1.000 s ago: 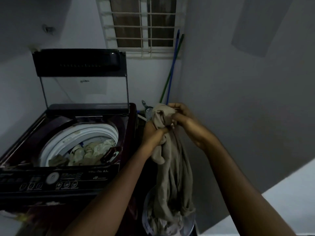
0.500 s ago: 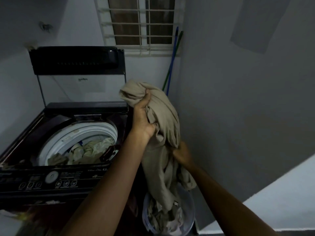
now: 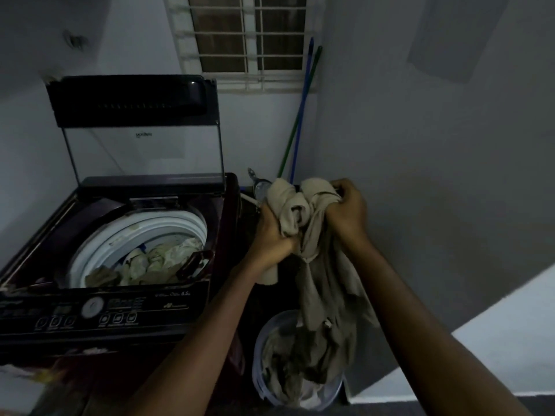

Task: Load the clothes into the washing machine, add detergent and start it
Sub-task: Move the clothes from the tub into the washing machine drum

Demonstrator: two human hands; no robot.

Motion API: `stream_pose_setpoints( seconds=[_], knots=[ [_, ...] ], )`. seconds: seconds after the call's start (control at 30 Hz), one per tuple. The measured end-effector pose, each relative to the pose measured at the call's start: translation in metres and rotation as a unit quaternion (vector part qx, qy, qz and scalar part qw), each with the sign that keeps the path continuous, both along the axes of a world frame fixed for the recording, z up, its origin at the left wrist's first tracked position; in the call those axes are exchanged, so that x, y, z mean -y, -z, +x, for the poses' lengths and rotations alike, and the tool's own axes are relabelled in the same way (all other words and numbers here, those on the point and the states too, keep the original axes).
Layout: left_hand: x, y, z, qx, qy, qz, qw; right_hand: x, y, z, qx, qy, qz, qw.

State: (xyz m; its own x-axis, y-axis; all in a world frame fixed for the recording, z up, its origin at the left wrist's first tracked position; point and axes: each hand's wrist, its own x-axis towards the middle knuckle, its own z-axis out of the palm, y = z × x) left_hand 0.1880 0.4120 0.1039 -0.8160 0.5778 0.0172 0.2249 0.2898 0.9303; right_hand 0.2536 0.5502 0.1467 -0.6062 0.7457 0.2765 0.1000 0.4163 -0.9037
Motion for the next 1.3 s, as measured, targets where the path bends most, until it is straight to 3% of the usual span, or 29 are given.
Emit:
stream_pose_setpoints(
  seconds=[0.1,0.17,0.27,0.33,0.4,0.5,0.57,0.73,0.83,0.9,1.03,1.13,1.23,1.3],
  knots=[
    [0.000,0.009,-0.002,0.062,0.092,0.003,0.994,0.008,-0.024,-0.003,0.044,-0.094,0.035,0.994],
    [0.002,0.009,-0.003,0.072,0.095,0.045,0.992,0.012,-0.038,0.000,0.093,-0.188,0.027,0.977],
    [-0.002,0.003,-0.003,0.046,-0.008,0.106,0.993,0.021,-0.047,0.007,0.139,-0.314,-0.035,0.939],
    [-0.007,0.000,0.000,0.047,-0.085,0.140,0.985,0.021,-0.048,0.008,0.101,-0.357,-0.092,0.924],
    [-0.010,-0.007,0.000,0.112,-0.136,0.177,0.968,0.016,-0.049,0.009,0.044,-0.380,-0.150,0.912],
    [-0.016,-0.024,-0.001,0.168,-0.195,0.231,0.938,0.006,-0.039,0.021,-0.005,-0.370,-0.151,0.917],
    [-0.019,-0.035,-0.008,0.171,-0.241,0.277,0.914,-0.006,-0.012,0.037,0.026,-0.331,-0.115,0.936],
    [-0.032,-0.071,0.007,0.271,-0.192,0.385,0.861,0.007,0.059,0.053,0.153,-0.309,-0.092,0.934],
    [-0.045,-0.078,0.029,0.285,-0.195,0.420,0.839,0.029,0.087,0.029,0.106,-0.276,-0.102,0.950],
    [-0.045,-0.073,0.026,0.259,-0.212,0.422,0.842,0.028,0.097,0.018,0.112,-0.228,-0.090,0.963],
    [-0.018,-0.061,-0.013,0.121,-0.251,0.324,0.904,-0.007,0.093,0.029,0.136,-0.142,-0.043,0.979],
    [0.007,-0.054,-0.032,-0.063,-0.233,0.105,0.965,-0.035,0.064,0.045,0.112,-0.055,-0.034,0.992],
    [0.007,-0.042,-0.021,-0.194,-0.175,-0.087,0.961,-0.048,0.032,0.041,0.069,0.039,0.009,0.997],
    [-0.003,-0.036,-0.010,-0.197,-0.159,-0.109,0.961,-0.042,0.015,0.027,0.039,0.076,-0.014,0.996]
  ],
)
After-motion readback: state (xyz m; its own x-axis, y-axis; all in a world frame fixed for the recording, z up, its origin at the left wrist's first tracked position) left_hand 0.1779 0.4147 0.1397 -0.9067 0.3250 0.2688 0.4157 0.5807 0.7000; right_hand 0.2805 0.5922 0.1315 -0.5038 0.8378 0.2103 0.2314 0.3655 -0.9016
